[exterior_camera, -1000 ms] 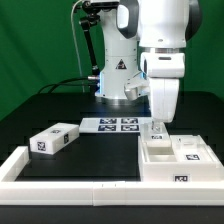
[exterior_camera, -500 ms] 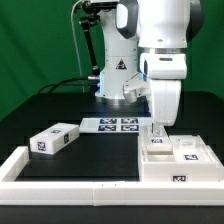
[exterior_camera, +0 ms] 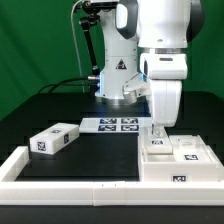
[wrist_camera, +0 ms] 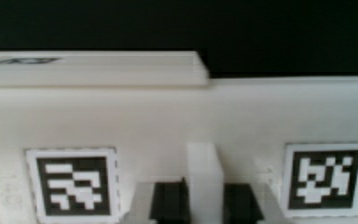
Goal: Assemble cabinet
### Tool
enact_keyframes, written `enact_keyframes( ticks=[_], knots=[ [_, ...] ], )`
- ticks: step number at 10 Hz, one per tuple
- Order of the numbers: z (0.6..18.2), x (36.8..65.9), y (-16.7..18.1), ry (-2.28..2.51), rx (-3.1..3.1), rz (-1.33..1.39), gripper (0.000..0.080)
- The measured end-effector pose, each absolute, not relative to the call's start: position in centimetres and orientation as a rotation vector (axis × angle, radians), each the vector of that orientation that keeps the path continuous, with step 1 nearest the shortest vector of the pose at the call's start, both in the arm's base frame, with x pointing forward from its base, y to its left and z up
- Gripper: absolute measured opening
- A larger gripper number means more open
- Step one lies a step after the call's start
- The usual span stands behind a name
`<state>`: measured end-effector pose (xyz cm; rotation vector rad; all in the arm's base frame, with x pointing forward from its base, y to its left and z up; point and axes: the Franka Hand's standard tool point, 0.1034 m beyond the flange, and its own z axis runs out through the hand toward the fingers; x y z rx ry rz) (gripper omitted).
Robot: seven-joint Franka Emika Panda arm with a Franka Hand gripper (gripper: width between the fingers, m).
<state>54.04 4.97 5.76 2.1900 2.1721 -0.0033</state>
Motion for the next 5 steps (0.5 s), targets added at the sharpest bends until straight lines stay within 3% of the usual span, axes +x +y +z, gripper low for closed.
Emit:
enact_keyframes(
  ticks=[5],
  knots=[
    [5.8,58.7,4.7,2.192,2.161,-0.014,0.0070]
  ],
)
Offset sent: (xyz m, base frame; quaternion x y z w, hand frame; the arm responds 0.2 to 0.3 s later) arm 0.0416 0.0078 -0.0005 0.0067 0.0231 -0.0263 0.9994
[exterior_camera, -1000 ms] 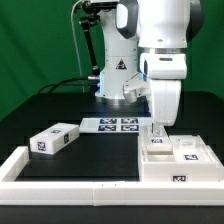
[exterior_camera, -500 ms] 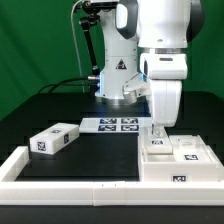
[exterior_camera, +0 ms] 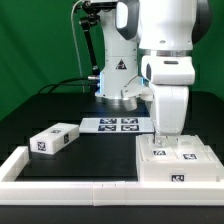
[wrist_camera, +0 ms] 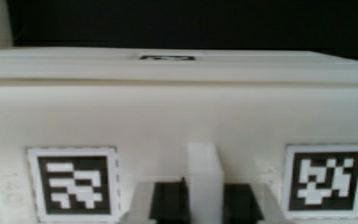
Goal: Assemble cabinet
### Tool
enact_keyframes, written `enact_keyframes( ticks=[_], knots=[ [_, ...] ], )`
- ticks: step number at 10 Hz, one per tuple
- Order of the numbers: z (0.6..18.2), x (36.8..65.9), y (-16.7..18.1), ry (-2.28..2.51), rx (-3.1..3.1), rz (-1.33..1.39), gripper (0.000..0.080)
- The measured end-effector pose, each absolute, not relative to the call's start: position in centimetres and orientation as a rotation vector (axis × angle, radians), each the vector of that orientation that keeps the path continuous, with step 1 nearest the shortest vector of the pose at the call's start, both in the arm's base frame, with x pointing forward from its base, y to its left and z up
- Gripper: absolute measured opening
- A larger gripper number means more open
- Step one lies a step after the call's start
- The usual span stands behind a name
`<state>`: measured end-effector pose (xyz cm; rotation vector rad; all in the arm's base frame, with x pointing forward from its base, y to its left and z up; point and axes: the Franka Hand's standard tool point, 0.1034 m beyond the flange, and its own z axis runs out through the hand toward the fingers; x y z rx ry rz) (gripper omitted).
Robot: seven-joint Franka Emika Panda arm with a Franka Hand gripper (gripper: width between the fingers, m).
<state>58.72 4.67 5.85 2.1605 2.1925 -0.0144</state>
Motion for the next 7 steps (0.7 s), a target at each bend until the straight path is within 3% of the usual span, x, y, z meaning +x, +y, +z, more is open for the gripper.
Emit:
enact_keyframes(
  ticks=[6,7],
  knots=[
    [5.83,58.87,5.11,2.131,2.225,-0.018,0.0079],
    [5.91,58.88,4.47,2.100,2.252,-0.014,0.0252]
  ],
)
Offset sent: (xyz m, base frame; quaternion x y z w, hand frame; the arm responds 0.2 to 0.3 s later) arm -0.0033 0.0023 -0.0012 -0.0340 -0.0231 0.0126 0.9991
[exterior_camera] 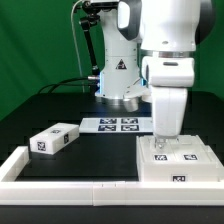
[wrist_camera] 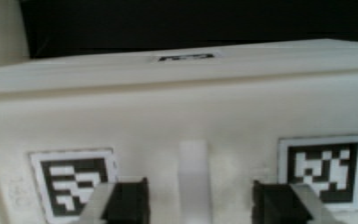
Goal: Assemble cabinet
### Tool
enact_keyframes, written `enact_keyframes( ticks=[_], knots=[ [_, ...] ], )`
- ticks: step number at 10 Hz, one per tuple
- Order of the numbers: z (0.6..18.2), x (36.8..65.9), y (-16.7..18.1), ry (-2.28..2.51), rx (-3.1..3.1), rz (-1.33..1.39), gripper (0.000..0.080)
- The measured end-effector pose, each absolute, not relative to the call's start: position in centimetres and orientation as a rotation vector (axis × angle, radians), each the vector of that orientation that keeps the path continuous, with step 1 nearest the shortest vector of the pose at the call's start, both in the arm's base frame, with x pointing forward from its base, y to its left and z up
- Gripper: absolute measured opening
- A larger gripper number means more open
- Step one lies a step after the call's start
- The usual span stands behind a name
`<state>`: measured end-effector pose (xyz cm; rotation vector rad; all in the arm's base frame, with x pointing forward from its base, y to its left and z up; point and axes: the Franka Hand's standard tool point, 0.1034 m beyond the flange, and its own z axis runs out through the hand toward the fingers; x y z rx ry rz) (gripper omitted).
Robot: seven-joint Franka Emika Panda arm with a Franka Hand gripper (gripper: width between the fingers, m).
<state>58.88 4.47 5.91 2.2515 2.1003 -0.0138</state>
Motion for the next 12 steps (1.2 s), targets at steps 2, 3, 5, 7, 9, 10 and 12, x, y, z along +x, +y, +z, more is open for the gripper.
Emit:
enact_keyframes(
  ticks=[2,3,5,7,9,10,12],
  knots=[
    [5.9,58.9,3.0,2.074,2.274,-0.020,0.0572],
    [5.8,58.6,3.1,2.057,2.290,-0.027,0.0572],
    [6.8,57.7,4.1,1.917,2.388,-0.033,0.0780],
    [8.3,55.7,4.9,1.820,2.447,0.003,0.0796],
    [8.6,53.7,5.6,1.778,2.476,0.026,0.0797],
    [8.2,52.6,6.4,1.763,2.492,0.057,0.0797],
    [7.5,51.3,6.6,1.766,2.502,0.065,0.0797]
  ],
)
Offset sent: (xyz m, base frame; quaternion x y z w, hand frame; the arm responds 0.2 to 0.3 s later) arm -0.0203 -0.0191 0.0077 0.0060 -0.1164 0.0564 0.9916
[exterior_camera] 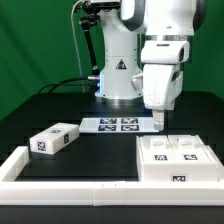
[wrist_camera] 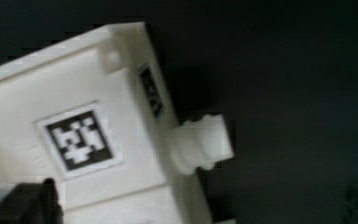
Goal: Assemble cabinet
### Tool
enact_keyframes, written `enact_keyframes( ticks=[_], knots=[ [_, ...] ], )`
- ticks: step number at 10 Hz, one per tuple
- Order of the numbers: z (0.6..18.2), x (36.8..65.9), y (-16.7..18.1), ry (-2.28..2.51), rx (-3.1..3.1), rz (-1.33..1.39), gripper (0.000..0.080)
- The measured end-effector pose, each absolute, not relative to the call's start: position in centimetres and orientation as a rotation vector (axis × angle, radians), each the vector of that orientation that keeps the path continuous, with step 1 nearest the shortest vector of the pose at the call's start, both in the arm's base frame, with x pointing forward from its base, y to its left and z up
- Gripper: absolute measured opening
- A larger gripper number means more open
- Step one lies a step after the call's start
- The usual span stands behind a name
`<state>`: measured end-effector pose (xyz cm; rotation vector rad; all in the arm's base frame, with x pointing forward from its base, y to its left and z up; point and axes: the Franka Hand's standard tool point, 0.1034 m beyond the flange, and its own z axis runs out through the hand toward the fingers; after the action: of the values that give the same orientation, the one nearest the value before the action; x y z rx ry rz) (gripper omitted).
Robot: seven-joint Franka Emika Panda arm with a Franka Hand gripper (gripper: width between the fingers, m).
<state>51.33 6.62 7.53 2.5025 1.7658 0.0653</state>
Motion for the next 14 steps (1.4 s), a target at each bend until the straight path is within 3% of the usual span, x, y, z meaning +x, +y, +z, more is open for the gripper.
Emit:
enact_keyframes(
  ticks=[2,7,12,14],
  knots=[
    [7.5,51.4,6.6,1.766,2.502,0.067,0.0797],
    [6.5,49.4,6.7,1.054,2.919,0.176,0.0797],
    [6.5,49.3,7.5,0.535,3.111,0.176,0.0797],
    [5.5,48.8,6.8,0.332,3.142,0.135,0.0797]
  ],
)
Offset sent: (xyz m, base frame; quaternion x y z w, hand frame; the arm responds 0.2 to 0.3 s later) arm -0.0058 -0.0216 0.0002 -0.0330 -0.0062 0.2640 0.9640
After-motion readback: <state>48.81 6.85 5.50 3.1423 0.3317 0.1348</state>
